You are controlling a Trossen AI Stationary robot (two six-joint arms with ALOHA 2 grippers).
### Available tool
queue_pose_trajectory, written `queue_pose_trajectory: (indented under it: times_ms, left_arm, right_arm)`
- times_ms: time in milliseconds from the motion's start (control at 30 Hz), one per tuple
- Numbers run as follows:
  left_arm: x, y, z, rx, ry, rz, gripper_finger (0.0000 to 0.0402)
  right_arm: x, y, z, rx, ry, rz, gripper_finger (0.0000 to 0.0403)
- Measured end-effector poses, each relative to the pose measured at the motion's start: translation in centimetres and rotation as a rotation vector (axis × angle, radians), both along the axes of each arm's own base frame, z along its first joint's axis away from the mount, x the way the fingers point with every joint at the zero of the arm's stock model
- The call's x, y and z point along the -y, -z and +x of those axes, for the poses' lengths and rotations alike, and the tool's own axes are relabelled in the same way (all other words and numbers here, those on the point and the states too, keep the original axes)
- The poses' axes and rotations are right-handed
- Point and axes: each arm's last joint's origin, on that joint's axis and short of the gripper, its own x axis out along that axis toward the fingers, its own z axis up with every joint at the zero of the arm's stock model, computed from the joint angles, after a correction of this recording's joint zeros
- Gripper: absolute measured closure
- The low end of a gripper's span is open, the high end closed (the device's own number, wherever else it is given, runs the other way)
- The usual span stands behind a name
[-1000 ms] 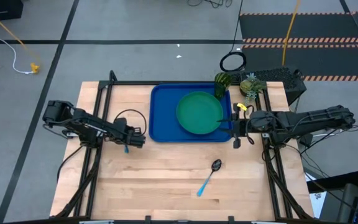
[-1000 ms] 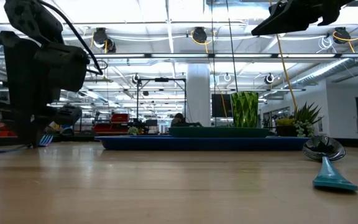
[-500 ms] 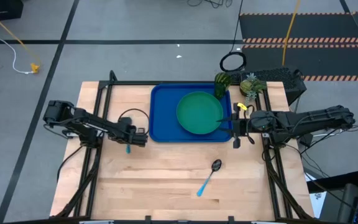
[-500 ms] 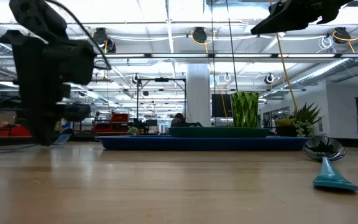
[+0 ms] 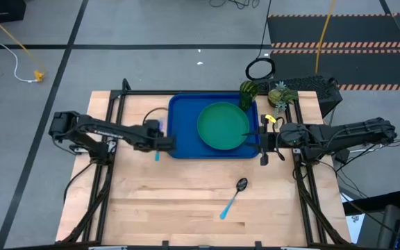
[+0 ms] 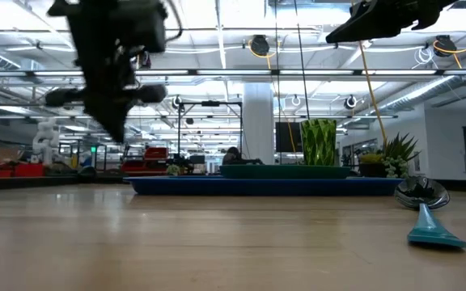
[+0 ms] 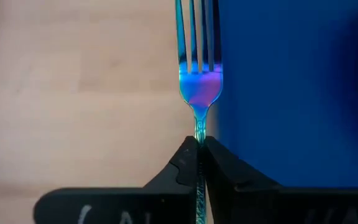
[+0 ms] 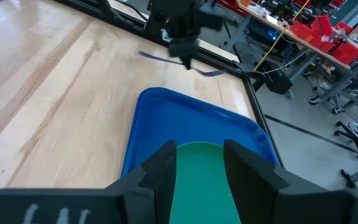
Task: Pick and place plate/cup/fork/spoon on tray
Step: Put the blue fork on the blue serving tray to the left of the green plate
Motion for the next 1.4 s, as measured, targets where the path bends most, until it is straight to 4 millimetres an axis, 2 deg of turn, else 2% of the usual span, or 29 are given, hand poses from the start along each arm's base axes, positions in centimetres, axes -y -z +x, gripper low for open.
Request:
queue_pose_trajectory:
  times_ms: [133, 233, 400, 533, 700, 933, 1233, 1400]
  left_arm:
    - [-1.1, -2.8, 1.8, 0.065, 0.033, 0.055, 0.0389]
    - [-1.8, -4.0, 2.9, 0.085, 0.052, 0.073, 0.0383]
    - [-2.9, -5.0, 5.2, 0.077, 0.083, 0.089, 0.0388]
    - [-4.1, -5.0, 7.1, 0.061, 0.081, 0.095, 0.0388]
    - [-5.9, -4.3, 9.5, 0.033, 0.082, 0.099, 0.0383]
    - [-8.4, -2.0, 12.1, 0.032, 0.068, 0.112, 0.0382]
    - [-10.2, 2.4, 13.5, 0.034, 0.016, 0.041, 0.0381]
    - [-10.6, 3.8, 14.1, 0.052, 0.011, -0.003, 0.0381]
  right_arm:
    - [0.0, 0.0, 0.0, 0.001, 0.002, 0.006, 0.0277]
    - [0.0, 0.1, 0.0, -0.003, 0.006, 0.015, 0.0277]
    - [0.0, 0.3, -0.1, -0.026, 0.011, 0.024, 0.0277]
    - [0.0, 0.5, -0.2, -0.051, 0.018, 0.035, 0.0277]
    - [0.0, 0.9, -0.4, -0.087, 0.028, 0.051, 0.0277]
    - [0.1, 1.1, -0.5, -0.112, 0.029, 0.048, 0.0277]
    - [0.1, 1.0, -0.6, -0.102, 0.036, 0.066, 0.0277]
    - [0.1, 1.0, -0.6, -0.104, 0.037, 0.067, 0.0277]
